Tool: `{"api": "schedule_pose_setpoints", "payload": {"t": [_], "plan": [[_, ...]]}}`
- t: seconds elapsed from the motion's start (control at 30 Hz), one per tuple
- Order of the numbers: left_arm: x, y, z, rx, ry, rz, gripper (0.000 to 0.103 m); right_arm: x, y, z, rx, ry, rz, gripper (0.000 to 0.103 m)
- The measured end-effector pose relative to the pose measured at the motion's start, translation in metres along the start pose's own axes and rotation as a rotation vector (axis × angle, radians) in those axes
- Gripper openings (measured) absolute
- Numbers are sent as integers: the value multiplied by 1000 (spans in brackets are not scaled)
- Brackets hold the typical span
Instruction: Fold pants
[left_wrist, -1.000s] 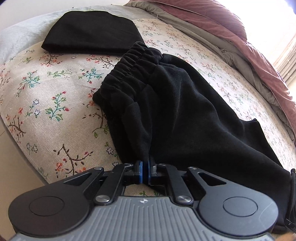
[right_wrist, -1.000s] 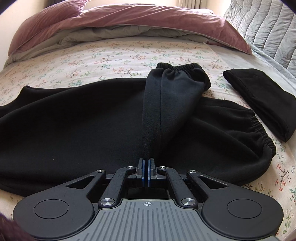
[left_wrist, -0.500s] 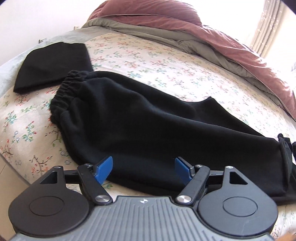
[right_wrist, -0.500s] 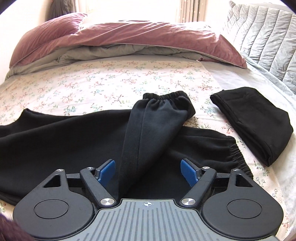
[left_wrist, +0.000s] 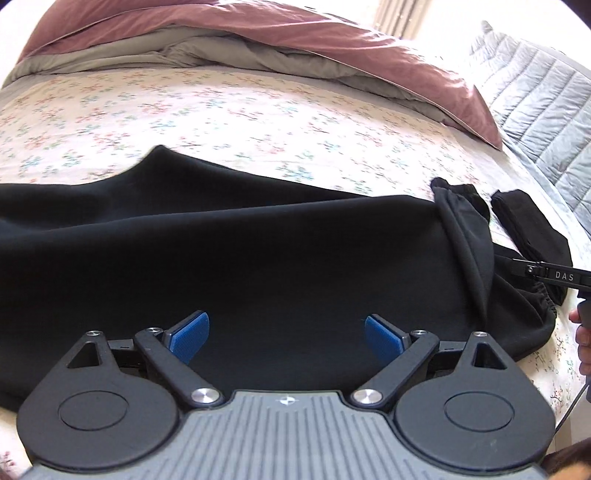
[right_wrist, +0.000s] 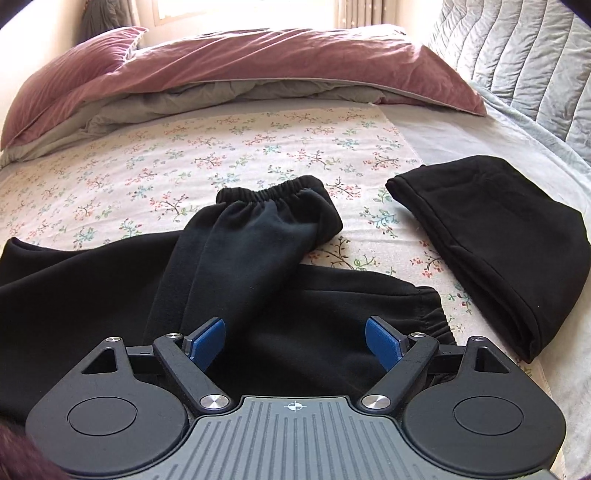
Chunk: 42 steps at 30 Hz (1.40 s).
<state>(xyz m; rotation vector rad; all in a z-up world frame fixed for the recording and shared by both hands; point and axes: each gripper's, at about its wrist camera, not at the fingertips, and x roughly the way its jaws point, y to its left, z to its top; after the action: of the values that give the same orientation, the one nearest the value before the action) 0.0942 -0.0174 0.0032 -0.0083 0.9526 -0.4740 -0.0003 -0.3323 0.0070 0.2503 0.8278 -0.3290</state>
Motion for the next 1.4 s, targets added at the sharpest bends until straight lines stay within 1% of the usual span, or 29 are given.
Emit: {"api": "schedule_pose_setpoints", "payload": {"t": [0.13,0.23,0.3,0.33,0.37,0.43,0.5,0.53,0.57,0.6,0.67,0.73,0.8,0.83,0.9,1.0,1.1,1.17,1.23,1.27,1.3,1.37,1.4], "plan": [[36,-47,10,45,2,-77,100,-5,-27,0,29,15,96,85],[61,-79,18,82,-17,-155,98,-13,-46,1,64,-1,123,85],[77,-99,23,88,-9,-217,86,-15,-59,1,95,-5,128,82],[83,-104,25,79,-3,-244,84,-15,-65,1,116,-6,134,81],[89,-110,27,69,-8,-266,82,-14,-72,1,137,-3,138,77],[95,-119,31,69,-32,-294,74,-14,-82,0,171,1,147,70],[103,-128,36,71,-54,-326,62,-13,-88,0,186,4,151,66],[105,-130,39,69,-62,-343,59,-13,-91,-1,191,5,151,66],[108,-133,41,67,-74,-356,51,-13,-93,-1,193,5,150,65],[107,-136,43,66,-88,-360,36,-14,-95,-1,196,4,152,64],[100,-141,47,73,-129,-372,13,-16,-99,-1,207,-2,155,64],[79,-147,46,107,-205,-418,13,-18,-104,0,224,-9,154,64],[58,-163,44,186,-264,-462,13,-20,-110,1,244,-18,155,64],[49,-170,42,223,-278,-479,13,-22,-112,1,255,-23,154,64],[38,-185,37,297,-277,-508,13,-26,-118,2,285,-35,151,64],[32,-200,21,391,-232,-538,13,-31,-124,3,317,-56,158,64],[42,-213,-3,482,-135,-570,14,-31,-125,3,327,-58,182,64],[59,-220,-21,534,-44,-573,20,-29,-121,3,318,-49,195,64],[68,-223,-35,552,1,-583,23,-27,-116,2,300,-39,200,64],[69,-223,-41,558,6,-595,32,-27,-114,2,295,-36,199,64],[67,-224,-46,561,-1,-605,44,-26,-112,2,291,-33,199,64],[62,-224,-50,565,-19,-620,52,-25,-109,2,290,-29,205,64],[60,-224,-50,564,-22,-622,53,-25,-108,2,292,-28,210,64]]}}
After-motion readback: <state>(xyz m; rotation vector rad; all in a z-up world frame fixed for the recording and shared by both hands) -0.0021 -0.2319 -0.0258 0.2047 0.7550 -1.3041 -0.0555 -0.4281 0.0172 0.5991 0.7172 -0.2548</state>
